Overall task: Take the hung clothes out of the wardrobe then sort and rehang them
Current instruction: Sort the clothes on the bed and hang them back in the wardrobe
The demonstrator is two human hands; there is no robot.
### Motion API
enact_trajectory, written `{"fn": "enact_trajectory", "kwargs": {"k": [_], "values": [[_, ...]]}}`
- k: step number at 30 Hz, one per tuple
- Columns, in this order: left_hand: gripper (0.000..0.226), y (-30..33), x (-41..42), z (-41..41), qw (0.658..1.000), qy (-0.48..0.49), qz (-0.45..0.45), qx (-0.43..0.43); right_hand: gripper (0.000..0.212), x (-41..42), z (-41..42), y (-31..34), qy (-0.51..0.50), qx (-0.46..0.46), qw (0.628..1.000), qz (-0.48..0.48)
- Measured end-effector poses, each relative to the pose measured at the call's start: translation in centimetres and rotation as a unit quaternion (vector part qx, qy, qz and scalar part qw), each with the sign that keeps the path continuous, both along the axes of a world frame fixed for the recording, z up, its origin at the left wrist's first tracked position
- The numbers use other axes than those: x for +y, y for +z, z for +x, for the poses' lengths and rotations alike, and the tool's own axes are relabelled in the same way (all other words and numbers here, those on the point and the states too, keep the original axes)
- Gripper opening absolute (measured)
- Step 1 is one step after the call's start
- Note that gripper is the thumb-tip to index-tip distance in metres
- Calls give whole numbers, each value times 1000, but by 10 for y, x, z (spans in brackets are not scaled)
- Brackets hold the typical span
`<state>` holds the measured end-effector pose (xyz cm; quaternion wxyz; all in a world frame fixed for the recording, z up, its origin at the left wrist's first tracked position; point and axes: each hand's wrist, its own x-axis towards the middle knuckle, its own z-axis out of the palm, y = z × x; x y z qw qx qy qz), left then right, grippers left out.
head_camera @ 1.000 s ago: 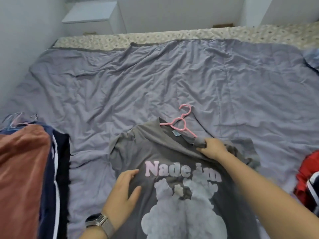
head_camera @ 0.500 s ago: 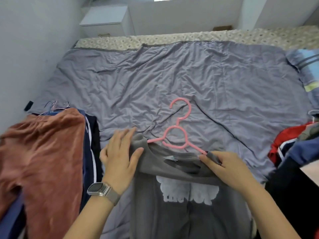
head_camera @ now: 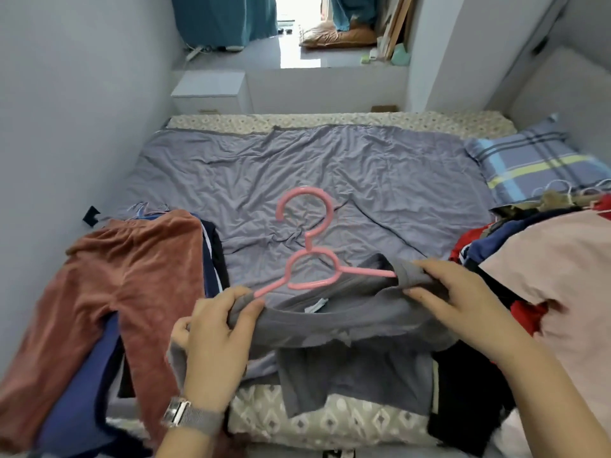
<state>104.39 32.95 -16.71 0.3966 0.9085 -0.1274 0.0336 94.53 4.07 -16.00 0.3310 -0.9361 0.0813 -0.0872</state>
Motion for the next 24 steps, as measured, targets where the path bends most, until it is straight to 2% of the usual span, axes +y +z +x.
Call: {"fn": "enact_trajectory", "kwargs": {"k": [3, 5, 7, 12, 13, 16, 18, 21, 24], "values": [[11, 36, 59, -43, 1000, 20, -19, 15, 34, 53, -32, 34, 21, -44, 999, -12], [8, 58, 102, -69, 997, 53, -41, 28, 39, 87, -52, 54, 21, -69, 997, -19], [7, 81, 140, -93, 994, 83, -65, 38, 32, 121, -70, 76, 24, -98, 994, -31], [25, 136, 191, -142, 989, 127, 46, -55, 14, 185, -111, 112, 15, -136, 990, -37], [26, 145, 195, -150, 987, 132, 59, -67, 7, 193, -117, 113, 6, -133, 990, -37], [15, 158, 203, -164, 980, 144, 93, -100, 23, 210, -133, 114, 11, -88, 995, -55], [3, 164, 205, -171, 978, 149, 89, -116, 21, 215, -140, 118, 20, -46, 997, -55], [6, 172, 202, -174, 978, 134, 81, -136, 10, 219, -148, 127, 12, -43, 999, -32], [6, 173, 192, -176, 984, 92, 71, -136, 10, 214, -162, 132, -14, -36, 999, -22]]}}
